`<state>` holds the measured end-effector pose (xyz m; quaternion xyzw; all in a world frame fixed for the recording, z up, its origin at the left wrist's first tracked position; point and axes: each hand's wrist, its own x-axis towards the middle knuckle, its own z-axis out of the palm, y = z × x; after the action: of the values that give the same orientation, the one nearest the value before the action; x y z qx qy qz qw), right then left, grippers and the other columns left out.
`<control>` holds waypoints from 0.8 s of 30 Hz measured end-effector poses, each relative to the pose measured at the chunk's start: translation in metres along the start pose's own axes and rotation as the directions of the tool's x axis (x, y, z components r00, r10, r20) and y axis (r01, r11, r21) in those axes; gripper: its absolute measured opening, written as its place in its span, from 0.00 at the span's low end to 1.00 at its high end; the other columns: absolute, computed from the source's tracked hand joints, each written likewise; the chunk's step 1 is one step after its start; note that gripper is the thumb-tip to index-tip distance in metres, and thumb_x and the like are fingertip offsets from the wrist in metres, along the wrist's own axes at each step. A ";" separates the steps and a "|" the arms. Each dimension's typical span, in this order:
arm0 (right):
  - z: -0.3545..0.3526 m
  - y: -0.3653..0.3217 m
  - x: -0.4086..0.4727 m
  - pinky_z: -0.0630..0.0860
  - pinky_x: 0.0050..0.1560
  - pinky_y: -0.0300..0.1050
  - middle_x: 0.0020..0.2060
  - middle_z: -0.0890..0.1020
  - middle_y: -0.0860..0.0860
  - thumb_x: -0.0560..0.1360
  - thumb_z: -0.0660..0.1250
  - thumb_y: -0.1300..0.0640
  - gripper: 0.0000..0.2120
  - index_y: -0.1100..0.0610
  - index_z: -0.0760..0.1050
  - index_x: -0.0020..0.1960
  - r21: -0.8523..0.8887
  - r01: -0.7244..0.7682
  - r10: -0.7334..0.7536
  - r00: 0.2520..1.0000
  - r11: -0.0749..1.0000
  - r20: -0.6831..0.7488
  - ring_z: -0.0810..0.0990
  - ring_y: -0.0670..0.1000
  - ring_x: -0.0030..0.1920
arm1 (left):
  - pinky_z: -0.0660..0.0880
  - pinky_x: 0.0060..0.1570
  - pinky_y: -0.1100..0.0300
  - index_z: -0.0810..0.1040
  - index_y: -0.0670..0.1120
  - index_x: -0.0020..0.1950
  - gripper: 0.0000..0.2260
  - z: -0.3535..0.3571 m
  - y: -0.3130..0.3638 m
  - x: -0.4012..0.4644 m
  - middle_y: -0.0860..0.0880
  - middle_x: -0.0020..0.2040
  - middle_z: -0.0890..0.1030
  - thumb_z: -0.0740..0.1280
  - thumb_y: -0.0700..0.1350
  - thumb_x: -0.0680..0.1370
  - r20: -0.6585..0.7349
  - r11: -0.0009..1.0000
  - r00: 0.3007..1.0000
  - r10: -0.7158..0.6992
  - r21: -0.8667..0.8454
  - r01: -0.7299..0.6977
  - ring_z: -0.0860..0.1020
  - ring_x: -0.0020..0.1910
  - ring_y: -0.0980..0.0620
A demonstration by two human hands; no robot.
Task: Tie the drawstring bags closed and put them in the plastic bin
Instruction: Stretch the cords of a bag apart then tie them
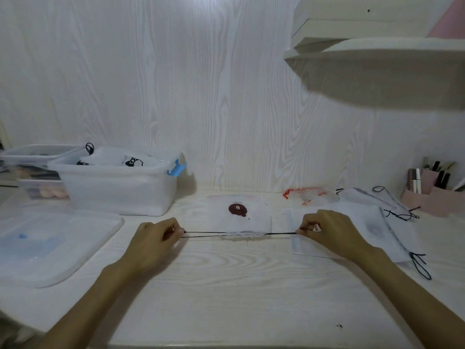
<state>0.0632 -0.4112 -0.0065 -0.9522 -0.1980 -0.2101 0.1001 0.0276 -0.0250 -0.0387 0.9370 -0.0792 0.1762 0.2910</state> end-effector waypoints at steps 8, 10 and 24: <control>0.000 0.021 -0.021 0.63 0.27 0.34 0.21 0.63 0.41 0.60 0.82 0.58 0.15 0.54 0.74 0.27 -0.172 0.070 -0.103 0.976 0.983 -0.192 0.60 0.45 0.22 | 0.62 0.50 0.64 0.68 0.51 0.39 0.14 -0.015 -0.030 -0.012 0.54 0.33 0.74 0.53 0.55 0.82 0.049 0.957 0.982 0.184 0.219 -0.191 0.71 0.39 0.58; -0.002 0.019 -0.022 0.70 0.28 0.41 0.21 0.60 0.39 0.60 0.82 0.58 0.16 0.55 0.74 0.27 -0.175 0.085 -0.119 0.973 0.981 -0.197 0.60 0.45 0.22 | 0.63 0.48 0.64 0.67 0.50 0.39 0.15 -0.020 -0.033 -0.014 0.53 0.33 0.73 0.53 0.55 0.81 0.049 0.956 0.981 0.188 0.222 -0.194 0.70 0.37 0.56; -0.030 -0.001 -0.002 0.68 0.42 0.30 0.47 0.77 0.41 0.67 0.76 0.55 0.22 0.45 0.74 0.58 0.424 -0.368 0.210 0.904 0.828 0.373 0.75 0.42 0.36 | 0.70 0.51 0.58 0.79 0.53 0.56 0.09 -0.040 -0.002 0.002 0.54 0.54 0.80 0.68 0.48 0.76 -0.036 0.957 0.961 -0.276 -0.104 0.271 0.78 0.50 0.54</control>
<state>0.0500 -0.4196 0.0194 -0.9361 -0.1091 0.0163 0.3339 0.0187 -0.0005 -0.0089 0.9188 0.0499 0.1535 0.3602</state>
